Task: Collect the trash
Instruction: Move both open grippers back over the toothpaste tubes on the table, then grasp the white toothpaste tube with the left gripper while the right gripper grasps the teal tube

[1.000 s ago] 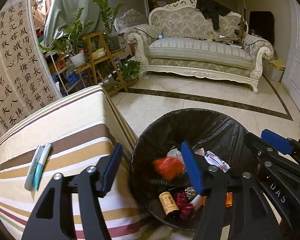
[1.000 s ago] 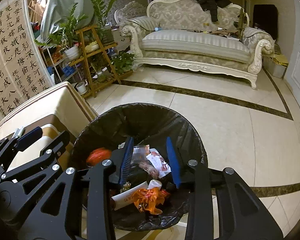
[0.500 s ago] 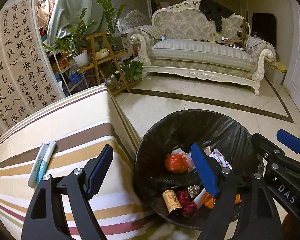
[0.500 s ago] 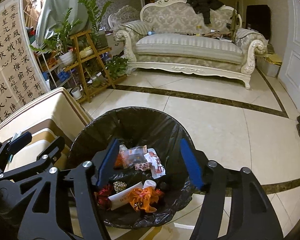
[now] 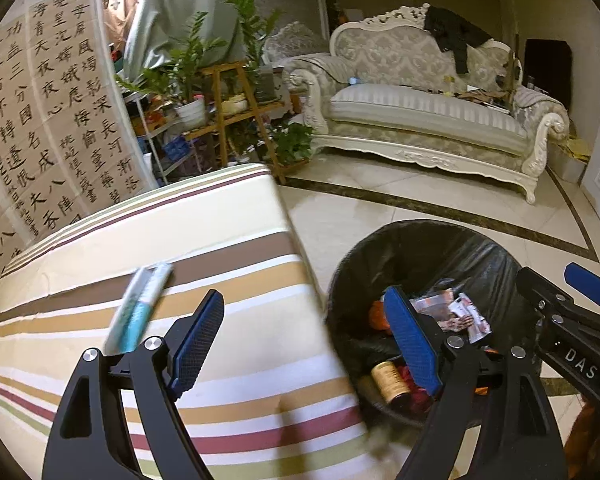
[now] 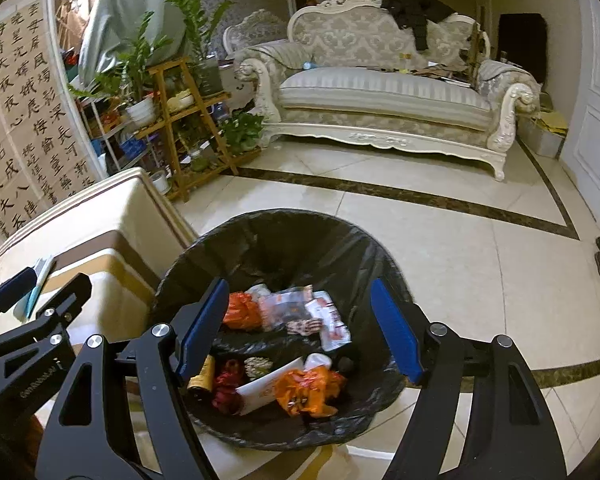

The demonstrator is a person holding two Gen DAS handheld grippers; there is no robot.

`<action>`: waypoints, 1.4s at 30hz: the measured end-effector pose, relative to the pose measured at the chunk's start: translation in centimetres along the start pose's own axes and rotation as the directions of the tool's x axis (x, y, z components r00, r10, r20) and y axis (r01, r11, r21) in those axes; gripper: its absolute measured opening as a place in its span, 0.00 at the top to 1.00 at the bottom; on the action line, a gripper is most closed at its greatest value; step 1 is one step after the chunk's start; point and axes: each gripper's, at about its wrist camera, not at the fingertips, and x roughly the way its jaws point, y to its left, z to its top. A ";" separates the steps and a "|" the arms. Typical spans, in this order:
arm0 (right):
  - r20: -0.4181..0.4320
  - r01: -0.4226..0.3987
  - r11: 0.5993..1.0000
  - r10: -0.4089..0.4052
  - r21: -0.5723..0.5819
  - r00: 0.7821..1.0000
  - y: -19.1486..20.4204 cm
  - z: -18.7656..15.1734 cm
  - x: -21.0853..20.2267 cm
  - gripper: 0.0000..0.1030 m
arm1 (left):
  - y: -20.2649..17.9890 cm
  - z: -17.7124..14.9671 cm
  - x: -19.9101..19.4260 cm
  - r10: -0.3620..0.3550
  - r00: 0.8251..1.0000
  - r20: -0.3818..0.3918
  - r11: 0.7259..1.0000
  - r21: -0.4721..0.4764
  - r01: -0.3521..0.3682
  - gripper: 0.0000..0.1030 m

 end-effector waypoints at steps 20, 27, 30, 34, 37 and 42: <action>-0.054 -0.174 0.970 0.167 -0.172 0.985 11.4 -0.6 0.2 0.30 | 13.8 -1.8 2.3 0.186 0.978 -0.097 0.972 -0.126 -0.198 0.40; -0.066 -0.198 0.959 0.188 -0.204 0.980 13.2 -0.5 0.4 0.30 | 14.5 -2.4 3.1 0.114 0.984 -0.133 0.981 -0.142 -0.133 0.54; -0.070 -0.204 0.956 0.193 -0.211 0.979 13.6 -0.6 0.4 0.30 | 14.5 -2.5 3.0 0.098 0.986 -0.137 0.982 -0.150 -0.118 0.55; -0.077 -0.210 0.954 0.198 -0.212 0.977 13.9 -0.8 0.6 0.30 | 14.5 -2.6 3.5 0.084 0.984 -0.155 0.985 -0.135 -0.105 0.68; -0.081 -0.212 0.953 0.199 -0.215 0.977 14.0 -0.9 0.6 0.30 | 14.6 -2.6 3.6 0.061 0.986 -0.156 0.986 -0.147 -0.084 0.72; -0.081 -0.217 0.952 0.204 -0.217 0.976 14.2 -1.0 0.5 0.30 | 14.5 -2.7 3.9 0.042 0.986 -0.160 0.988 -0.143 -0.065 0.91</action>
